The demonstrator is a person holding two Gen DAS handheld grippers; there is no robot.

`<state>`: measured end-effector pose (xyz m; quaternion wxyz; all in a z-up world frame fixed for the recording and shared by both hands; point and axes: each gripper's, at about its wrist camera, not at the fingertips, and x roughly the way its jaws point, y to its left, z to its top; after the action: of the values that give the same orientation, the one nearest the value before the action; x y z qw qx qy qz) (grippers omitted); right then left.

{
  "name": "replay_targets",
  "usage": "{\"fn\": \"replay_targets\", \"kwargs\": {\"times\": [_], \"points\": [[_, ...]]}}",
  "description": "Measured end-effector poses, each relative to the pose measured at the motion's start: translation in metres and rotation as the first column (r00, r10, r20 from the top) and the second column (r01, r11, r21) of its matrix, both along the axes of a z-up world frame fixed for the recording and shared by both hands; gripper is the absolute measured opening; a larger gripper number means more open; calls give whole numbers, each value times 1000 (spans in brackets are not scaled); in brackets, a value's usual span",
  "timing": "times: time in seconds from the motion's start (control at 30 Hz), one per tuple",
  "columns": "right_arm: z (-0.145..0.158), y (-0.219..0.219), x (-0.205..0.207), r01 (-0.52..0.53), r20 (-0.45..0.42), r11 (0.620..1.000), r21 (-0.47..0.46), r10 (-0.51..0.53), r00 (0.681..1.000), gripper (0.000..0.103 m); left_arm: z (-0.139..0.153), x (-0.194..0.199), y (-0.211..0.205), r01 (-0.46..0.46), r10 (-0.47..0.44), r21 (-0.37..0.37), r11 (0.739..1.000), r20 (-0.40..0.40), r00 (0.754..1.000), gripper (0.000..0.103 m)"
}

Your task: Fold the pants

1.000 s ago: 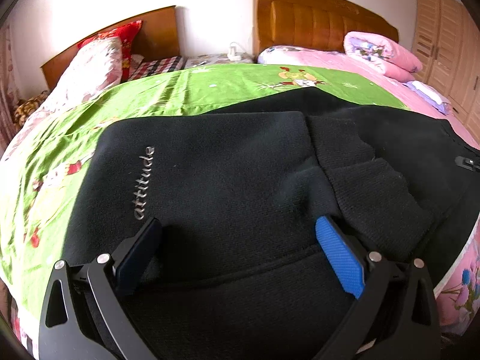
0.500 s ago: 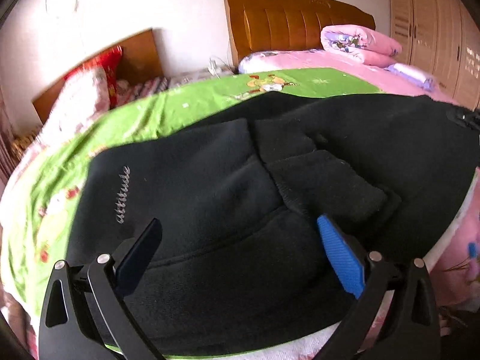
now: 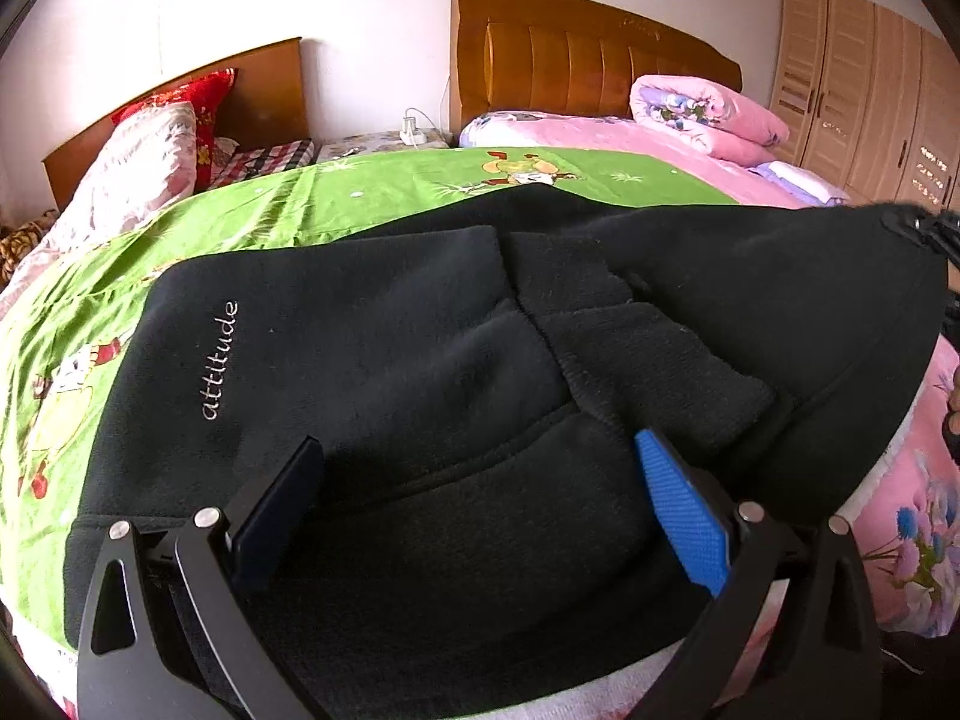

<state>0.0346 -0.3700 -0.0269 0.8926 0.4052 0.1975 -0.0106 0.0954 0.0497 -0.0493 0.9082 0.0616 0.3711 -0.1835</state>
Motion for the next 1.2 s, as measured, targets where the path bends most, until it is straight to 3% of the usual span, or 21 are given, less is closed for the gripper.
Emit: {"fn": "replay_targets", "kwargs": {"times": [0.1,0.17,0.23,0.3,0.4,0.5,0.6,0.63,0.67,0.7,0.73,0.77,0.83,0.9,1.0,1.03,1.07,1.1,1.13,1.17,1.2], "points": [[35,32,12,-32,35,990,-136,37,999,38,11,-5,10,8,-8,-52,999,0,1000,101],[56,58,20,-65,52,970,-235,80,995,38,34,-18,30,6,4,-126,992,81,997,101],[78,101,31,-127,62,920,-372,161,985,38,53,-25,59,-52,76,-169,984,138,987,101],[91,146,40,-184,65,853,-488,245,967,38,62,-25,94,-142,175,-214,967,144,974,101],[96,230,54,-282,24,699,-657,394,919,38,65,-25,152,-304,341,-257,917,114,933,101],[73,315,69,-393,-96,522,-757,507,857,38,63,-28,185,-383,420,-261,886,103,902,101],[11,394,82,-552,-357,234,-801,554,752,38,59,-28,206,-430,460,-244,869,81,884,101],[-24,418,82,-591,-461,103,-800,526,715,39,56,-28,209,-437,463,-238,867,67,884,101],[-42,431,71,-495,-427,9,-869,492,758,41,53,-27,212,-436,460,-233,869,56,886,101],[-46,436,65,-432,-400,-45,-901,473,785,42,51,-28,213,-433,454,-226,873,49,890,101],[-45,436,66,-434,-404,-48,-900,467,787,43,49,-27,212,-426,445,-220,877,43,894,101],[-42,432,70,-459,-417,-28,-888,474,776,44,48,-26,210,-412,429,-226,883,30,903,101],[-40,427,73,-460,-417,-29,-887,473,776,46,47,-25,205,-373,387,-277,886,-7,922,101],[-41,435,58,-437,-408,-45,-898,452,793,49,46,-21,201,-336,341,-350,874,-51,939,101],[-39,446,29,-388,-381,-92,-917,490,784,51,47,-9,196,-277,246,-459,845,-127,961,101],[-38,447,18,-339,-354,-124,-933,501,790,62,48,-4,195,-258,210,-495,830,-151,966,101],[-40,450,8,-270,-321,-173,-947,506,801,84,48,1,192,-238,172,-520,820,-173,970,101],[-42,454,1,-228,-301,-201,-953,524,797,94,47,6,188,-222,134,-537,814,-198,971,101],[-41,456,-6,-209,-295,-215,-954,545,785,95,47,13,182,-204,91,-551,809,-227,970,101],[-36,455,-9,-231,-309,-207,-951,566,764,92,48,17,176,-199,74,-554,809,-239,968,101],[-29,451,-13,-265,-315,-174,-948,605,731,89,49,20,172,-202,77,-544,814,-244,967,101]]}}
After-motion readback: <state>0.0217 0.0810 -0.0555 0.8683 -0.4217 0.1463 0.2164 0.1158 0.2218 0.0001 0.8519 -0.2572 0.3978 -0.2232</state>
